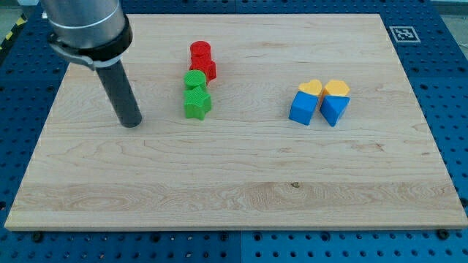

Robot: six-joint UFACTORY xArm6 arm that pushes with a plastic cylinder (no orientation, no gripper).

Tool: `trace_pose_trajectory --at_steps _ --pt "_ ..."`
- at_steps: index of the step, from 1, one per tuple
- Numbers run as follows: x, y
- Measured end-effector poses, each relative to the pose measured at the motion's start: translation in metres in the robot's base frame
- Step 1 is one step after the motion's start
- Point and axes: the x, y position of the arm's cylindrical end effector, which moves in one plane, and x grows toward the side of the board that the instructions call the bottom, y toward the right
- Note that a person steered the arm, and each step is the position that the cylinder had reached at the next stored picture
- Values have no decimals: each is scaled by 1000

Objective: Point your arm to the left side of the green star

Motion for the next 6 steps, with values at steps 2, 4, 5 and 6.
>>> trace_pose_trajectory --at_steps 2,4,5,6 --pt "-4 22" --pt "-27 25" --pt "-28 34" --pt "-28 43"
